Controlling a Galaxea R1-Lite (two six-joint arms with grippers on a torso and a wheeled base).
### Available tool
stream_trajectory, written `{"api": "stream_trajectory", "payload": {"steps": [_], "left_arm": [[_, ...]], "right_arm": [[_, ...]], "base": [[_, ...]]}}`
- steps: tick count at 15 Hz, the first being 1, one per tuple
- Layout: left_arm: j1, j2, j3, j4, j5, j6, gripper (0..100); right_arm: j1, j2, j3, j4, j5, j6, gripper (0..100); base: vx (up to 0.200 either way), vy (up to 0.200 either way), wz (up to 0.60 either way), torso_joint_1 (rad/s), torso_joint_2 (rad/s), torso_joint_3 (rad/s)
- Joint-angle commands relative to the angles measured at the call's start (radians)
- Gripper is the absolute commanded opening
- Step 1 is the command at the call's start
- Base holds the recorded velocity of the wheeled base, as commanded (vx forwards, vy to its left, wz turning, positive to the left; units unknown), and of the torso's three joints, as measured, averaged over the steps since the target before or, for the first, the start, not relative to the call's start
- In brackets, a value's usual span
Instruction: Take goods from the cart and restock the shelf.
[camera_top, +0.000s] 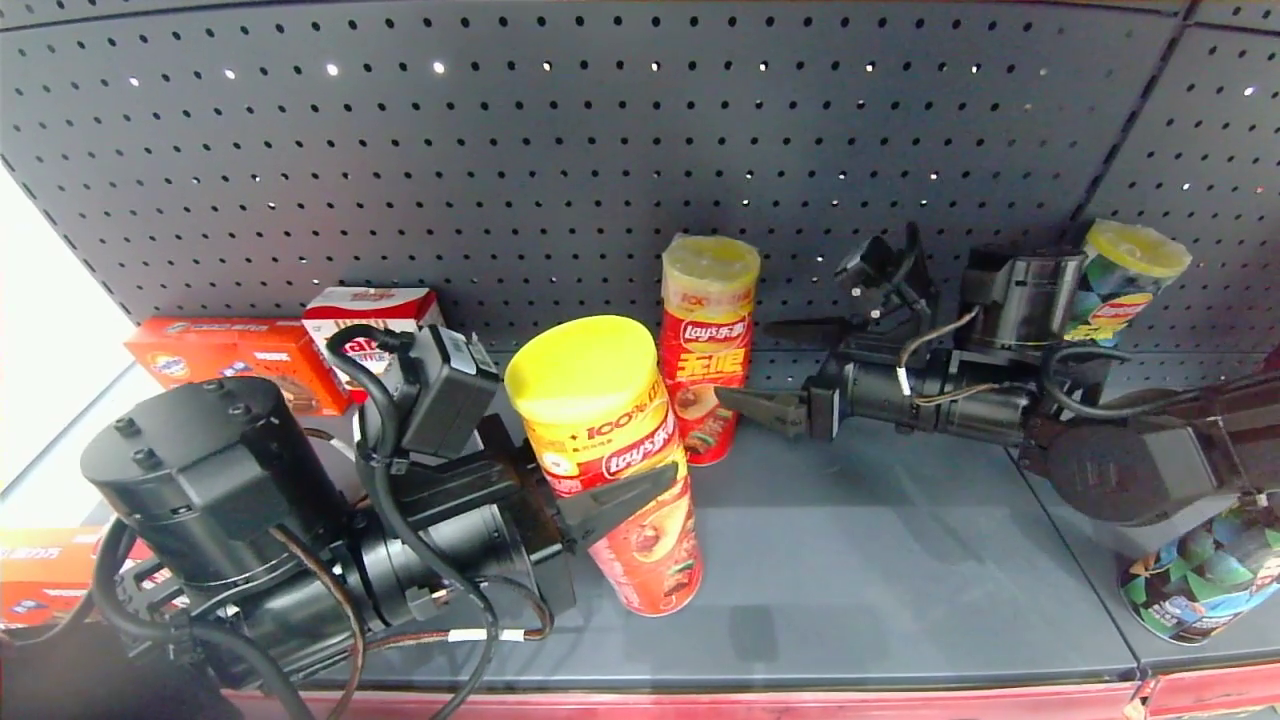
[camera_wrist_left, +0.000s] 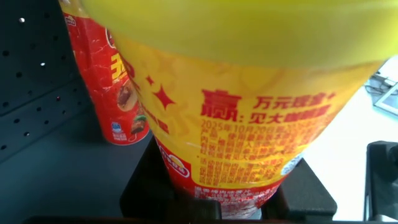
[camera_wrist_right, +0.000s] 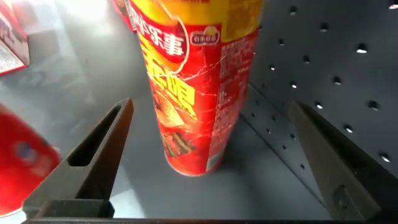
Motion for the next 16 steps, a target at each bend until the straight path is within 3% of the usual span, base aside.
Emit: {"api": "stream_trajectory", "payload": {"steps": [1,7,16], "left_arm": [[0.0,-0.01,0.001,0.0,-0.004,-0.011,0],[0.002,-0.019,0.001,0.0,-0.006,-0.018,0],[0.031,-0.024,0.001,0.0,-0.012,-0.018,0]], "right_arm": [[-0.001,0.062,-0.032,0.0,0.019,-0.005,100],[-0.001,0.157,-0.115,-0.054,0.091,-0.005,100],[0.019,0.258,-0.213,-0.06,0.094,-0.002,100]], "base": [[0.0,0.0,0.0,0.0,0.0,0.0],[0.0,0.0,0.0,0.0,0.0,0.0],[0.0,0.0,0.0,0.0,0.0,0.0]]}}
